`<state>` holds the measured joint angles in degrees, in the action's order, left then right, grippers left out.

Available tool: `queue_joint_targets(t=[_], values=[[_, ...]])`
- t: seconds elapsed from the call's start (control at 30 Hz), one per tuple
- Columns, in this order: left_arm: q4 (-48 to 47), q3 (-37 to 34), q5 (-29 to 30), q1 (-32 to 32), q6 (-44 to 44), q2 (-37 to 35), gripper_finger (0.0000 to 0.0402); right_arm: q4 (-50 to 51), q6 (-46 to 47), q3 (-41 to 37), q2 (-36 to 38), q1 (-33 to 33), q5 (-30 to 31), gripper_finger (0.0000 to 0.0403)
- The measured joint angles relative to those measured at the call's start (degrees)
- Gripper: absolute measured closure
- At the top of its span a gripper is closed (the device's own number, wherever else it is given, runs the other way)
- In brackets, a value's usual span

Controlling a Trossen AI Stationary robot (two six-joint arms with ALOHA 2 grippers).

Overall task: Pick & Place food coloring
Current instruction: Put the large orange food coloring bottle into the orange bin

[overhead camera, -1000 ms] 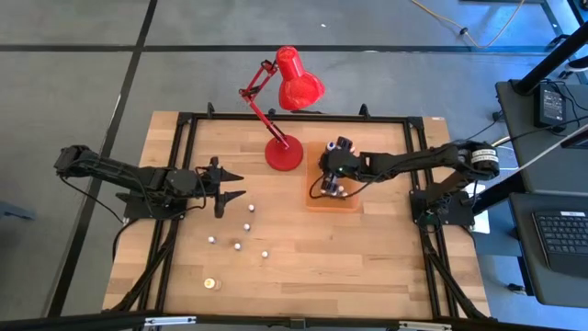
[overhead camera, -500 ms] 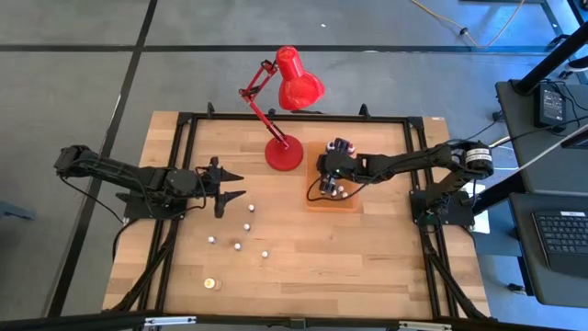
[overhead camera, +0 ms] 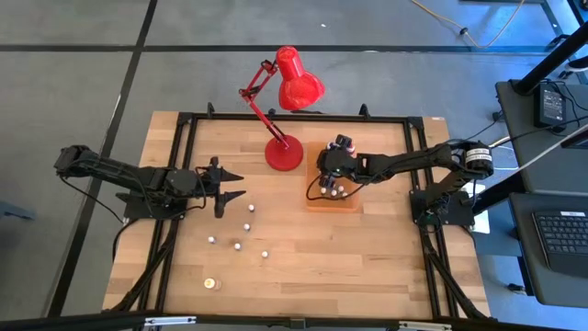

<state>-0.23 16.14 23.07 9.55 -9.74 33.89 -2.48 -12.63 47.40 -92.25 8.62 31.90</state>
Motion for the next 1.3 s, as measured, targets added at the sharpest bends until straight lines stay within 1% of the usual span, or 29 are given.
queue_joint_targets(t=[0.13, 0.27, 0.33, 0.4, 0.47, 0.57, 0.67, 0.73, 0.83, 0.9, 0.97, 1.07, 1.17, 1.3], values=[[0.0, 0.0, 0.0, 0.0, 0.0, 0.0, 0.0189, -3.18, -2.13, 0.0, 0.04, 0.0, 0.6, 0.0248], [0.0, 0.0, 0.0, 0.01, 0.0, 0.0, 0.0187, -6.73, -6.33, 0.25, 0.04, -0.15, 5.39, 0.0248], [0.0, 0.0, 0.0, 0.01, 0.0, 0.0, 0.0188, -6.44, -7.16, 1.38, 0.04, -0.17, 7.61, 0.0248], [0.0, 0.0, 0.0, 0.0, 0.0, 0.0, 0.0189, -5.37, -6.72, 2.55, 0.19, -0.68, 8.3, 0.0248], [0.0, 0.0, 0.0, -0.01, 0.0, 0.0, 0.0189, -3.1, -6.5, 3.43, 0.53, -1.87, 6.43, 0.0248], [0.0, 0.0, -0.02, -0.01, 0.0, 0.0, 0.0187, 1.57, -5.45, 5.35, 0.94, -4.48, 0.14, 0.0248], [-0.02, 0.0, -0.04, 0.0, 0.0, 0.0, 0.0189, 10.24, -1.24, 7.28, 1.05, -6.8, -9.77, 0.0248], [-0.03, 0.0, -0.07, 0.01, 0.0, 0.0, 0.0189, 16.87, 3.8, 8.15, 1.05, -7.82, -12.9, 0.0248], [-0.02, 0.0, -0.05, -0.01, 0.0, 0.0, 0.0188, 22.71, 12.41, 8.16, 0.96, -7.96, -11.58, 0.0248], [-0.02, 0.0, -0.04, -0.01, 0.0, 0.0, 0.0187, 22.16, 18.28, 7.97, 0.92, -6.88, -8.67, 0.0248], [-0.02, 0.0, -0.04, 0.0, 0.0, 0.0, 0.0188, 21.24, 21.72, 7.69, 0.94, -5.56, -6.83, 0.0248], [-0.02, 0.0, -0.1, 0.0, -0.08, 0.0, 0.0189, 20.68, 24.48, 7.67, 0.92, -3.61, -6.24, 0.0248], [-0.02, 0.0, -0.15, -0.01, -0.26, 0.0, 0.0187, 21.82, 26.13, 7.63, 0.11, -1.9, -8.23, 0.0248], [-0.02, 0.0, -0.2, 0.01, -0.22, 0.0, 0.0189, 21.65, 27.56, 7.63, -2.3, -0.53, -8.49, 0.0248]])
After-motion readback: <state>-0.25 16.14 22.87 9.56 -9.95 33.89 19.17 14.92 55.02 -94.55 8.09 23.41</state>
